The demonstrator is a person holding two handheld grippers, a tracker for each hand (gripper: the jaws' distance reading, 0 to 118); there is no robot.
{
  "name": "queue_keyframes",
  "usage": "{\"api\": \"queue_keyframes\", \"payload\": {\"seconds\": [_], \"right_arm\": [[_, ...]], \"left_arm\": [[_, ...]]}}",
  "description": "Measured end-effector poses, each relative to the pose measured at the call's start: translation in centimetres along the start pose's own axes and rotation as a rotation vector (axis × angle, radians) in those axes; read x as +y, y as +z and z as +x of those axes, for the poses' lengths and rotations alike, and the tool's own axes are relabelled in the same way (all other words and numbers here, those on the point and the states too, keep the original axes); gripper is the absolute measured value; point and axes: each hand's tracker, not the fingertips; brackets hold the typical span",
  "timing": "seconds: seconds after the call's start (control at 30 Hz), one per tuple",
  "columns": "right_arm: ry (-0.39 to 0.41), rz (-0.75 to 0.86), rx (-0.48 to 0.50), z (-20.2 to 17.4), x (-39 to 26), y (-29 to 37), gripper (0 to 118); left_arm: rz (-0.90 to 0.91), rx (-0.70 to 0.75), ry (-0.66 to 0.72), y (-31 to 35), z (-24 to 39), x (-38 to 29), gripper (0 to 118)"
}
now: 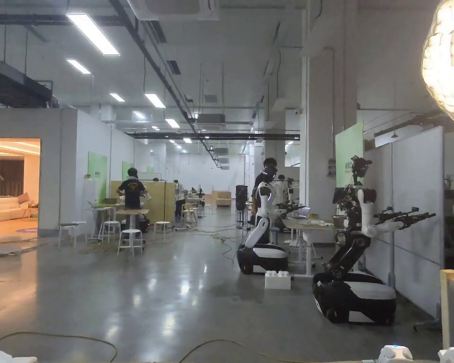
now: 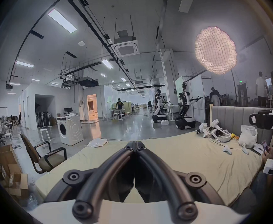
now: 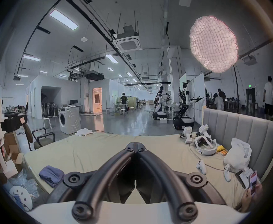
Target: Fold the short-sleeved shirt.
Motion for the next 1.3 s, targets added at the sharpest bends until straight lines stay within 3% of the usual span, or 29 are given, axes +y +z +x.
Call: {"api": "queue_keyframes", "payload": {"seconds": [0.53,0.6,0.63,0.7,0.73,0.77,0.8,0.9,1.03,1.3], "right_arm": [[-0.021,0.002,-0.014,0.0,-0.3,0.1,0],[-0.017,0.013,-0.010,0.1,-0.4,0.2,1],[-0.013,0.020,-0.011,-0.1,-0.3,0.3,7],[-0.008,0.015,-0.008,-0.1,-0.3,0.3,65],[-0.003,0.007,-0.013,-0.1,-0.4,0.2,80],[0.002,0.018,-0.016,-0.1,-0.5,0.3,80],[0.002,0.019,-0.016,-0.1,-0.6,0.3,82],[-0.011,0.019,-0.017,-0.2,-0.6,0.1,116],[-0.049,0.039,0.003,0.1,-0.8,0.1,118],[-0.034,0.021,-0.028,-0.3,-0.7,-0.2,118]], "left_arm": [[-0.011,-0.011,0.023,-1.0,-0.5,1.0,0],[-0.008,-0.009,0.028,-1.1,-0.4,1.1,7],[-0.004,-0.012,0.036,-1.1,-0.4,1.1,18],[0.001,-0.028,0.056,-1.1,-0.5,1.2,56],[0.002,-0.029,0.062,-1.1,-0.5,1.1,74],[0.007,-0.029,0.069,-1.2,-0.6,1.1,89],[0.012,-0.033,0.076,-1.1,-0.7,1.1,96],[0.031,-0.028,0.097,-1.0,-0.8,0.9,111],[0.049,-0.023,0.097,-0.8,-0.8,1.0,114],[0.030,-0.017,0.109,-0.9,-1.0,0.8,114]]}}
